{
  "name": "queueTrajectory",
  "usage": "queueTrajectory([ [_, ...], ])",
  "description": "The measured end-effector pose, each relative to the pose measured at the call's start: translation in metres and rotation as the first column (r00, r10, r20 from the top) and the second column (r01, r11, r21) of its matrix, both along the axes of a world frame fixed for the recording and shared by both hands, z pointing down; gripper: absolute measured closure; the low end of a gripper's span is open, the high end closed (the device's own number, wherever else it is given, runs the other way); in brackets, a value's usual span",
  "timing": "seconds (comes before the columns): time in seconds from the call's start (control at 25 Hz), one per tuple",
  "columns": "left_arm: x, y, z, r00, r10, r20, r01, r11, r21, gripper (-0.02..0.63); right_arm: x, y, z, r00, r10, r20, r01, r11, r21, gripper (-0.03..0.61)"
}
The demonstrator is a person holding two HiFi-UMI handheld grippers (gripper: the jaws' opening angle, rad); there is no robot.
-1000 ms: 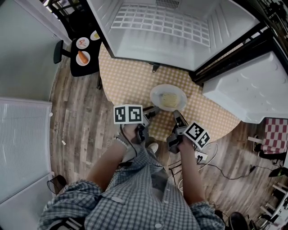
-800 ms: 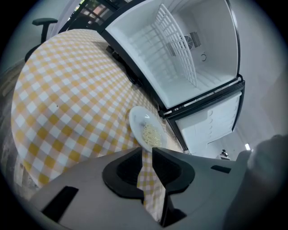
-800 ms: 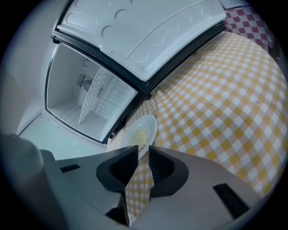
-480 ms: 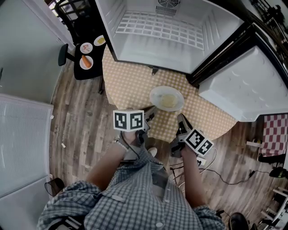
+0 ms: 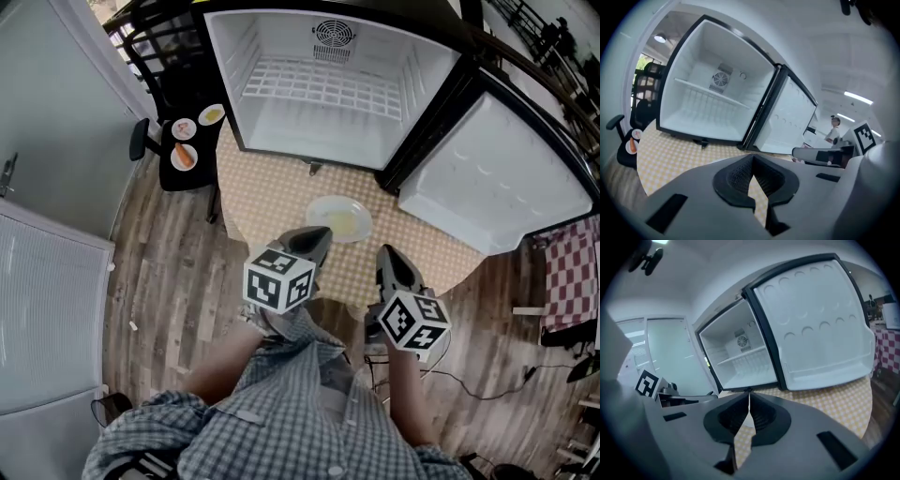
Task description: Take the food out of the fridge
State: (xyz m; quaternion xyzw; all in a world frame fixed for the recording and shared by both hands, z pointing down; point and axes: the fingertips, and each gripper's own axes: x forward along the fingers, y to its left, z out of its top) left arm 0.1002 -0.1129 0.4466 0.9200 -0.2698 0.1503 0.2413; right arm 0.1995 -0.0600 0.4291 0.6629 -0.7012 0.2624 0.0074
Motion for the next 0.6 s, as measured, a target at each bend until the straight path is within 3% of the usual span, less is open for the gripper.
queueTrajectory([
  [0.36, 0.005, 0.028, -0.061, 0.999, 0.031, -0.015, -0.028, 0.985, 0.168, 0.609, -0.004, 0.024, -0.07, 0.984, -0.008, -0.176, 0.035, 0.988, 0.153, 0.566],
  [0.6, 0.005, 0.045, -0.091, 0.999, 0.047, -0.015, -0.041, 0.968, 0.248, 0.609, -0.004, 0.042, -0.099, 0.982, 0.002, -0.191, 0.04, 0.975, 0.22, 0.568],
])
